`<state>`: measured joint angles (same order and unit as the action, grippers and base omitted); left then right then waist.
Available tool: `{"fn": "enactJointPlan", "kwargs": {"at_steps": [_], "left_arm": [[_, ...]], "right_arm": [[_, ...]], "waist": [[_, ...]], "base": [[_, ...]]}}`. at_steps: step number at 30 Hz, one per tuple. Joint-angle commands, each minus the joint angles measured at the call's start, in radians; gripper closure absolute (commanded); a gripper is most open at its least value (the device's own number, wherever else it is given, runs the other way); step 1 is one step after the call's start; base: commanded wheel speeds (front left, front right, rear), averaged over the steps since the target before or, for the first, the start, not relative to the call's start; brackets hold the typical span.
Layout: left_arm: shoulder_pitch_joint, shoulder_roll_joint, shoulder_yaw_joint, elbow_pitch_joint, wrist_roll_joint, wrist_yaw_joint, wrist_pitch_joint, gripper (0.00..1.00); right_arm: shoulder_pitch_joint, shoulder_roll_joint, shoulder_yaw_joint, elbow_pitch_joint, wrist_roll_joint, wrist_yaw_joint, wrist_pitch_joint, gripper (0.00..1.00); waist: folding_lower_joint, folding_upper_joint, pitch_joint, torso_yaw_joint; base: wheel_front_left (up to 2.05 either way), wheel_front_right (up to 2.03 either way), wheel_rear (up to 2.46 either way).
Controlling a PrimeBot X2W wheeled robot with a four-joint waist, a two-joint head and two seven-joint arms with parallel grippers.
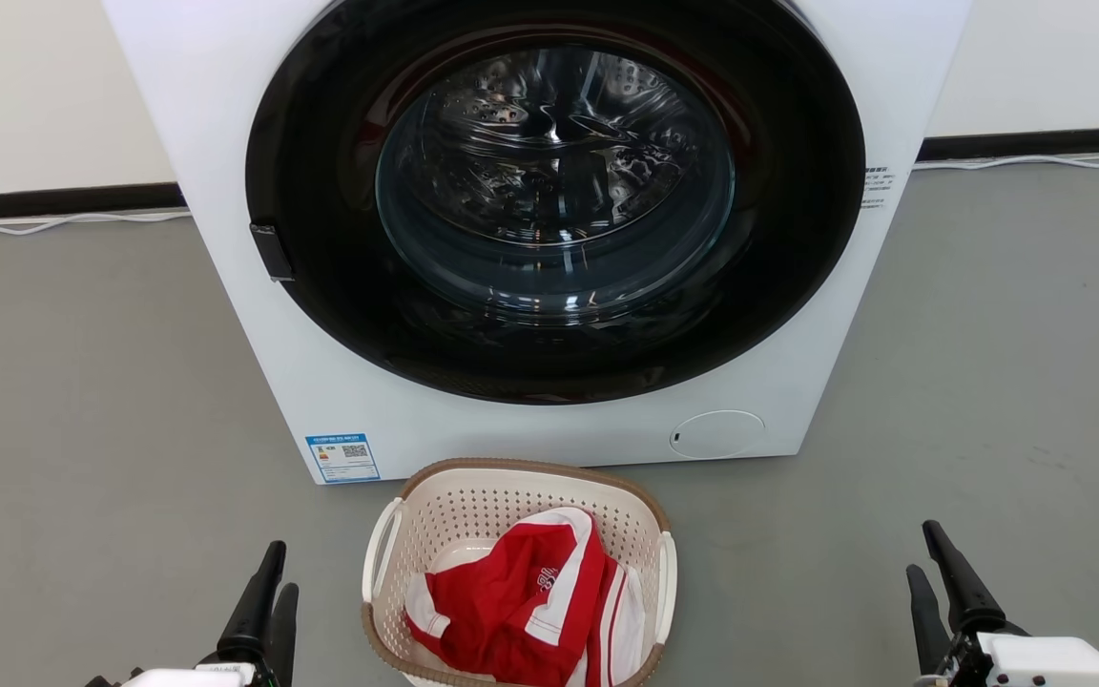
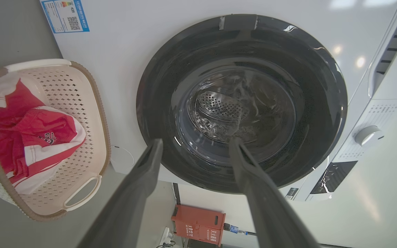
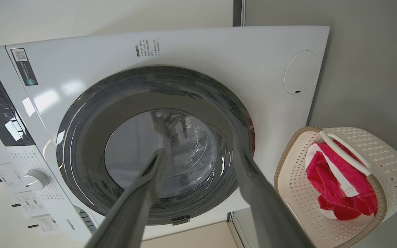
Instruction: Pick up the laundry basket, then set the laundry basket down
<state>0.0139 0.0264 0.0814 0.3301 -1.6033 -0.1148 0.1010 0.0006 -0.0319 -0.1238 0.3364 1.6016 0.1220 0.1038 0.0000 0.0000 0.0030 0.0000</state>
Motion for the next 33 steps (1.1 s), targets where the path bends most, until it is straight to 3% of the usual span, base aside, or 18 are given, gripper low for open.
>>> {"fn": "enactJointPlan", "kwargs": {"at_steps": [1, 18, 33], "left_arm": [[-0.032, 0.005, -0.004, -0.035, 0.010, -0.003, -0.010, 0.00], [-0.018, 0.007, -0.016, -0.117, 0.137, 0.020, -0.059, 0.00], [-0.013, 0.010, -0.065, -0.189, 0.417, 0.061, -0.103, 0.00]], "right_arm": [[-0.033, -0.008, 0.008, -0.029, -0.008, 0.001, -0.012, 0.00], [-0.029, -0.010, 0.030, -0.065, -0.159, 0.002, -0.062, 0.00], [-0.022, -0.011, 0.062, -0.128, -0.422, 0.003, -0.106, 0.00]], "waist": [[0.0012, 0.0000, -0.001, 0.000], [0.0000, 0.0000, -0.001, -0.002], [0.0000, 0.0000, 0.002, -0.004]], "base": [[0.00, 0.00, 0.00], [0.00, 0.00, 0.00], [0.00, 0.00, 0.00]]}}
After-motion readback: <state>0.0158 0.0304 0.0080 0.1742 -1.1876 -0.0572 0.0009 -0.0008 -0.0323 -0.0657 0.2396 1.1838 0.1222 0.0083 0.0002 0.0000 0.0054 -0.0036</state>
